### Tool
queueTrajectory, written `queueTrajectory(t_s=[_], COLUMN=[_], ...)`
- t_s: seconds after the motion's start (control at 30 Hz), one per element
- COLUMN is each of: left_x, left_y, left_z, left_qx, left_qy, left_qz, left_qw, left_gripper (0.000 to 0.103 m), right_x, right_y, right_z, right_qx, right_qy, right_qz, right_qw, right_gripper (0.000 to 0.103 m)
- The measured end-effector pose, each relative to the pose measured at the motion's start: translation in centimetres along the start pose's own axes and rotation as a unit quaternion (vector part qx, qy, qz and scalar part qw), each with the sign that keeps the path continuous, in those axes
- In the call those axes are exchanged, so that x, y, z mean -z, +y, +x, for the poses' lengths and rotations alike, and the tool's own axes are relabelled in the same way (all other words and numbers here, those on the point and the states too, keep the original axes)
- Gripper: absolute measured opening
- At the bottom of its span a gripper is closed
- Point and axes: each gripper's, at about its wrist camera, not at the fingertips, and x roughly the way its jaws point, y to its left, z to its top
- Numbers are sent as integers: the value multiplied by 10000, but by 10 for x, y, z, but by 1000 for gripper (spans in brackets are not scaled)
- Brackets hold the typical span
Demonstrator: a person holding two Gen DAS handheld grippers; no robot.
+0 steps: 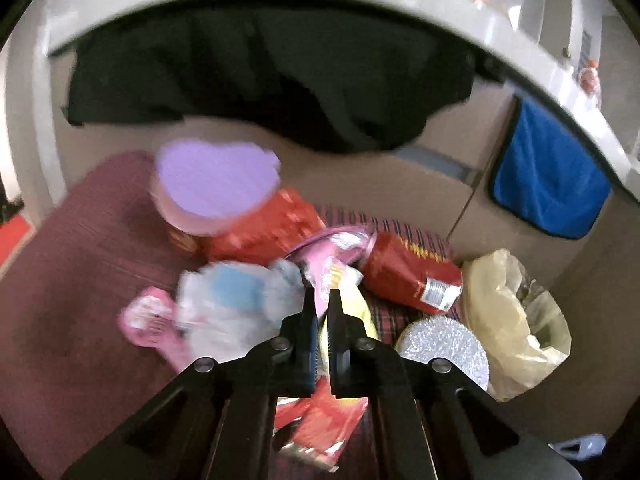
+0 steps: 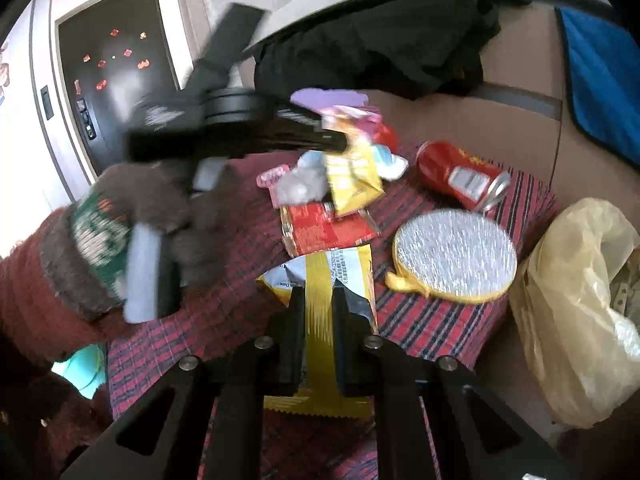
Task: Collect trash
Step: 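Grasp the pink wrapper with the left tool while the right tool holds the yellow bag, then carry the yellow bag and pink wrapper in both tools over the trash bag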
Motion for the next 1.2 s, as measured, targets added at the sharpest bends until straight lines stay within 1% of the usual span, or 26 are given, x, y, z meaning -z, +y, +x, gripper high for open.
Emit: queueTrajectory(t_s=[0.07, 0.13, 0.23, 0.27, 0.33, 0.43, 0.5, 0.6, 0.67, 0.77, 0.9, 1.07, 1.2], left_x=[-3, -8, -16, -20, -26, -33, -37, -40, -41, -43, -42, -34, -24], left_y=[4, 2, -3, -11, -21, -46, -70, -102, -127, -165, -207, -242, -251], left_z=[-24, -41, -65, -76, -91, -112, -122, -128, -125, -109, -81, -42, -18], left_qx=[-90, -146, -103, -63, 39, 326, 579, 844, 1039, 1270, 1557, 1766, 1728], left_qy=[-242, -397, -581, -703, -838, -1061, -1204, -1331, -1363, -1294, -1170, -958, -893], left_qz=[48, 109, 213, 309, 406, 531, 673, 875, 1020, 1209, 1302, 1282, 1290], left_qw=[9997, 9990, 9980, 9970, 9956, 9924, 9887, 9836, 9799, 9760, 9722, 9712, 9724], left_gripper=[4, 4, 4, 4, 4, 4, 4, 4, 4, 4, 4, 4, 4], right_x=[-8, -18, -37, -45, -58, -75, -82, -86, -84, -80, -72, -59, -55], right_y=[6, 10, 11, 9, 4, -11, -21, -34, -43, -57, -79, -110, -134], right_z=[-6, -11, -23, -31, -47, -79, -101, -132, -153, -178, -198, -202, -193], right_qx=[46, 149, 400, 479, 622, 888, 1132, 1489, 1735, 2089, 2398, 2779, 2847], right_qy=[-144, -267, -518, -652, -872, -1232, -1465, -1764, -1931, -2073, -2111, -2056, -1986], right_qz=[-98, -225, -307, -304, -247, -118, -85, -69, -68, -77, -4, 120, 311], right_qw=[9998, 9993, 9974, 9963, 9939, 9883, 9827, 9730, 9657, 9557, 9476, 9383, 9373], right_gripper=[11, 11, 11, 11, 11, 11, 11, 11, 11, 11, 11, 11, 11])
